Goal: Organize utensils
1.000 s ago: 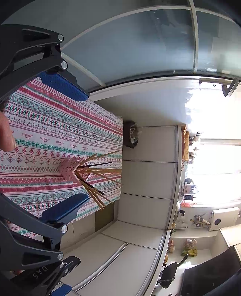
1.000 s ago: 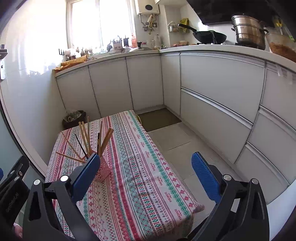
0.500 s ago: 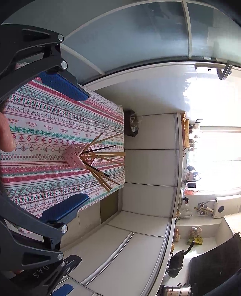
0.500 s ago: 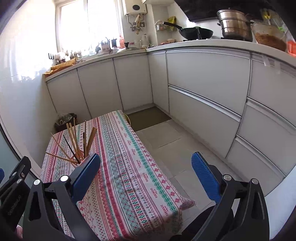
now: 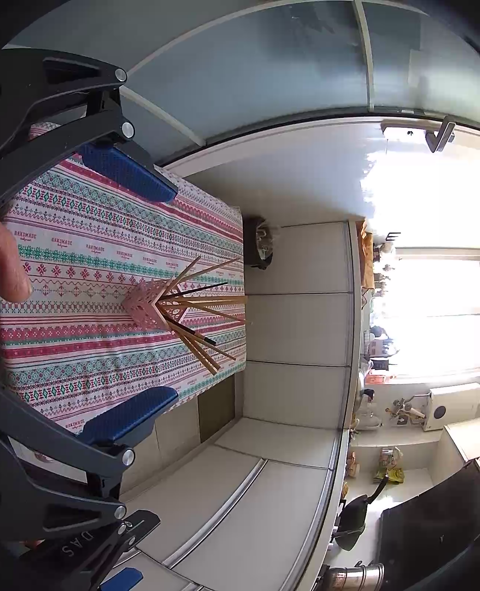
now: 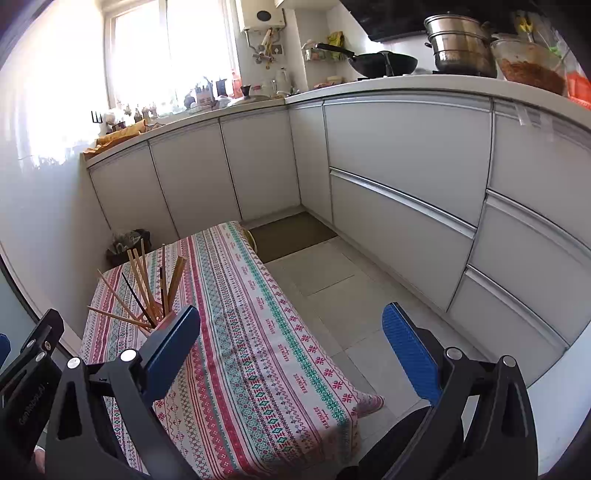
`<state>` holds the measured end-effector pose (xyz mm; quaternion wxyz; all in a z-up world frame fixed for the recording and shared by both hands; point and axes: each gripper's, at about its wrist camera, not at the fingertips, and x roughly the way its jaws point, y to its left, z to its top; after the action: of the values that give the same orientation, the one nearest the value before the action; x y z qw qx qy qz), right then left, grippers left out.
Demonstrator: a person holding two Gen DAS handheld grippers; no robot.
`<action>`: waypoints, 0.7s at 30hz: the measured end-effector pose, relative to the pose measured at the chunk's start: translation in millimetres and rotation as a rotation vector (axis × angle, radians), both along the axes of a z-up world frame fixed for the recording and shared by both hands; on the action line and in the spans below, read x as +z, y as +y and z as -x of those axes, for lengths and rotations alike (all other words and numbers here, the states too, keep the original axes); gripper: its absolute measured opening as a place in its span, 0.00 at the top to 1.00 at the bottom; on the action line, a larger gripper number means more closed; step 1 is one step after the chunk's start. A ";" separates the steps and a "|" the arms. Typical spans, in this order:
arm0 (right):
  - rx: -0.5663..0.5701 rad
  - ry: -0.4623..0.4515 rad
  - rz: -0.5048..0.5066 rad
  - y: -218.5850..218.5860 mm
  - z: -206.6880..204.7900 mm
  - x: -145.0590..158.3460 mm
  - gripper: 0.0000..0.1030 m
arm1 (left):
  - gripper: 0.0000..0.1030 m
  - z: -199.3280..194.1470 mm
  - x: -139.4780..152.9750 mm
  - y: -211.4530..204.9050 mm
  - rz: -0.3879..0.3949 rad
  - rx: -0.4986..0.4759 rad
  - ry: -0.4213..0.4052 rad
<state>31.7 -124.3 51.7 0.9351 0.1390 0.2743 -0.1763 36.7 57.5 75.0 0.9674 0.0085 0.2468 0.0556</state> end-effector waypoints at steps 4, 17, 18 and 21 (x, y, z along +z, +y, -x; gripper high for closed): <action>-0.001 0.000 -0.004 -2.3 -0.1 0.0 0.07 | 0.07 0.0 0.4 -1.0 -0.001 -0.003 0.000; -0.003 0.000 -0.015 -3.8 1.3 -0.4 0.07 | 0.07 -3.0 0.5 -5.2 0.004 -0.020 0.015; -0.002 0.000 -0.014 -3.8 1.3 -0.3 0.07 | 0.07 -3.0 0.5 -5.3 0.004 -0.019 0.016; -0.002 0.000 -0.015 -3.7 1.2 -0.2 0.07 | 0.07 -2.9 0.5 -5.3 0.004 -0.018 0.015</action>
<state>30.5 -128.0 51.4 0.9339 0.1461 0.2752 -0.1753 39.6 52.1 75.5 0.9660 0.0093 0.2542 0.0462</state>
